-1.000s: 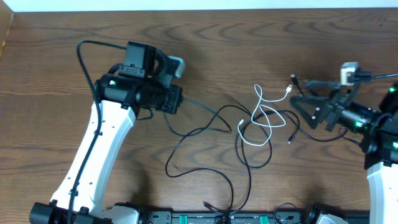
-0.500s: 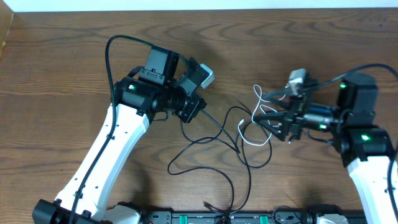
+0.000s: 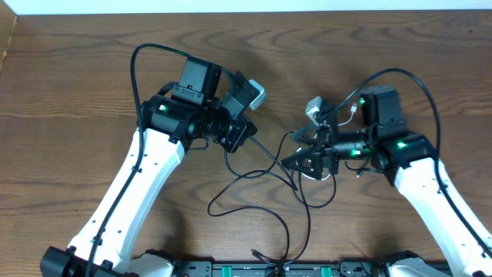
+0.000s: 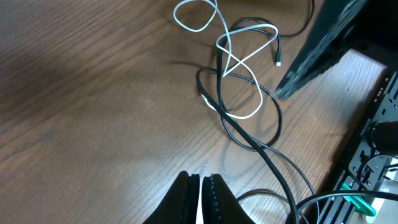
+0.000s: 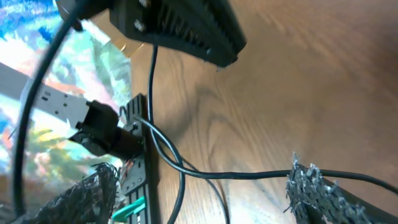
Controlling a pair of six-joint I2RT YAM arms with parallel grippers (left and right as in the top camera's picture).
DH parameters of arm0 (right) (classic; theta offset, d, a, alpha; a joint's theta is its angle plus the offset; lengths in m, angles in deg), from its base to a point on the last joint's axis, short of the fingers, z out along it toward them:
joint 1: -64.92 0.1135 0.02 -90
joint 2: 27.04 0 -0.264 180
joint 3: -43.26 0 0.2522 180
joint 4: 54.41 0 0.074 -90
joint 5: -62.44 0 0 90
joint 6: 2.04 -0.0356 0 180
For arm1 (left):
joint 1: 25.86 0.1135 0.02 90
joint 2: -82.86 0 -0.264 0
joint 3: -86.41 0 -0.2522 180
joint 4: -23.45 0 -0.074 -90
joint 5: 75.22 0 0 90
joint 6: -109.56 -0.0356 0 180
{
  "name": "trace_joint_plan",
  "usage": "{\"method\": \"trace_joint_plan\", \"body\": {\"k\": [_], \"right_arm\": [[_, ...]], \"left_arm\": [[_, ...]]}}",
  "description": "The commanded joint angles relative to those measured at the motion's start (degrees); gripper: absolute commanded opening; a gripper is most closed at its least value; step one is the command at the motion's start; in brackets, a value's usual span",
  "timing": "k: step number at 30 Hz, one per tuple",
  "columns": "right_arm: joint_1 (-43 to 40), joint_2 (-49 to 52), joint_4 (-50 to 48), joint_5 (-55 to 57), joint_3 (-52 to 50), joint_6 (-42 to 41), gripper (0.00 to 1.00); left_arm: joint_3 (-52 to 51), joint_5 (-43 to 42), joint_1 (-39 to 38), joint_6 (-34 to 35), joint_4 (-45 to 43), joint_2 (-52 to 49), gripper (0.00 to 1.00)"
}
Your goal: Untangle cables
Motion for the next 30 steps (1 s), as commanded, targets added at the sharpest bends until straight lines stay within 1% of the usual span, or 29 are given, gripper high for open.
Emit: {"method": "trace_joint_plan", "body": {"k": [1, 4, 7, 12, 24, 30], "right_arm": [[1.51, 1.16, 0.0, -0.09, 0.66, 1.36, 0.86], [1.9, 1.6, -0.22, 1.29, 0.66, 1.33, 0.87], [1.95, 1.6, -0.5, 1.27, 0.66, 1.33, 0.84], [2.89, 1.6, -0.26, 2.89, 0.66, 1.36, 0.87], [4.24, 1.6, -0.04, 2.99, 0.66, 1.36, 0.87], [6.43, 1.6, -0.04, 3.04, 0.66, 2.45, 0.87]], "left_arm": [[0.09, -0.98, -0.15, -0.94, 0.0, -0.11, 0.08], [0.09, -0.98, -0.15, -0.94, 0.0, -0.11, 0.08], [0.09, -1.01, -0.15, -0.74, -0.02, -0.13, 0.08], [0.09, -1.01, -0.15, -0.76, 1.25, -0.15, 0.08], [0.09, -0.98, -0.15, -0.76, 1.88, -0.15, 0.08], [0.09, -0.96, -0.15, -0.76, 1.88, -0.15, 0.08]]}}
